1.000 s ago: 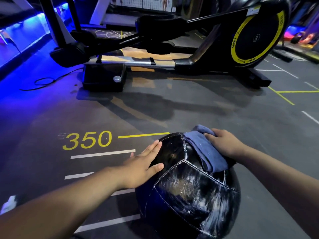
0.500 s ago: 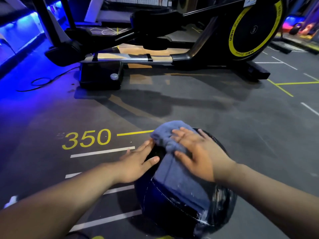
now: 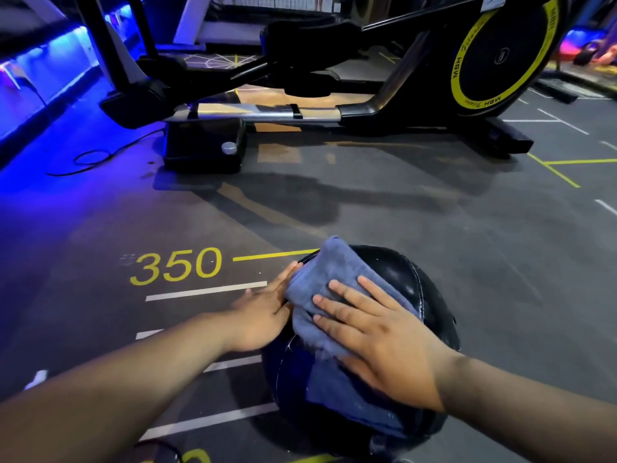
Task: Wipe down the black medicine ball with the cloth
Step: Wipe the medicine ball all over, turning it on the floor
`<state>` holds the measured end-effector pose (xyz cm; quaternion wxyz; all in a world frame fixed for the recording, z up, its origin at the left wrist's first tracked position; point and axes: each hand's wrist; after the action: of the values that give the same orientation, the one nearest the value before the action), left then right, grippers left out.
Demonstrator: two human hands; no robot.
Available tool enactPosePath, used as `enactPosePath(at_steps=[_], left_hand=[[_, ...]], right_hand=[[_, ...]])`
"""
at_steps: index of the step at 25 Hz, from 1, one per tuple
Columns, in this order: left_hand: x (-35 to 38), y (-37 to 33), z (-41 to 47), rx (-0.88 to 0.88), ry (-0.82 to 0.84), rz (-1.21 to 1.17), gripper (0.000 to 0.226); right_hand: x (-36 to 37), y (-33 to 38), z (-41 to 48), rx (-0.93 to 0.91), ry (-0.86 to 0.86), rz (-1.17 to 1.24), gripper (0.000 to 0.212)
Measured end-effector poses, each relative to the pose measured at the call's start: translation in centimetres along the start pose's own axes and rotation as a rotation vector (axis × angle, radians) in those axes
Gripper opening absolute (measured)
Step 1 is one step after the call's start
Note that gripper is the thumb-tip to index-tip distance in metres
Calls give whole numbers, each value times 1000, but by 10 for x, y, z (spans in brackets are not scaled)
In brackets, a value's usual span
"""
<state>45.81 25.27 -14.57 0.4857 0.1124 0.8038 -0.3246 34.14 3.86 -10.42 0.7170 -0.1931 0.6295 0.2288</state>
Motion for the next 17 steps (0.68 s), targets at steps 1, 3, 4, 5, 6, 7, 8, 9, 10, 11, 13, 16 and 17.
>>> enactPosePath(at_steps=[1, 3, 4, 5, 6, 7, 8, 9, 10, 11, 13, 16, 17], left_hand=[[1, 2, -1, 5, -7, -16, 61], [4, 6, -2, 32, -1, -14, 60], [5, 7, -2, 32, 12, -2, 60], [5, 7, -2, 25, 22, 11, 60], [4, 6, -3, 23, 27, 26, 60], [3, 3, -4, 20, 29, 44, 60], [3, 0, -6, 24, 22, 63, 60], [2, -1, -8, 23, 18, 78, 61], [0, -4, -12, 15, 15, 87, 62], [-1, -5, -15, 1, 14, 106, 63], [-5, -7, -24, -32, 2, 172, 63], [-22, -9, -46, -74, 4, 234, 54], [-28, -10, -53, -61, 5, 239, 50]], right_hand=[[2, 1, 1, -21, -5, -9, 48], [1, -8, -2, 57, -54, 43, 49], [0, -16, -5, 137, -93, 82, 49], [-2, -26, -11, 236, -142, 123, 50], [-4, -36, -17, 353, -194, 166, 50], [-7, -45, -23, 483, -244, 208, 49], [-11, -52, -27, 611, -279, 245, 48], [-12, -55, -27, 712, -289, 275, 45], [-11, -56, -24, 772, -291, 297, 44], [-8, -56, -20, 801, -297, 311, 43], [-5, -56, -10, 790, -310, 368, 43], [-8, -64, -2, 651, -315, 518, 41], [-9, -67, -2, 584, -318, 570, 39]])
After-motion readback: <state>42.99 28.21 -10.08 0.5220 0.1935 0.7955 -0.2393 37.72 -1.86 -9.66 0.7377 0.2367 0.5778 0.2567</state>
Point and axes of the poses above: each hand's wrist, its own z-axis towards the middle knuckle, its own x-axis out of the palm, y = z × x, and after that the axes turned 9 degrees about z, right-handed
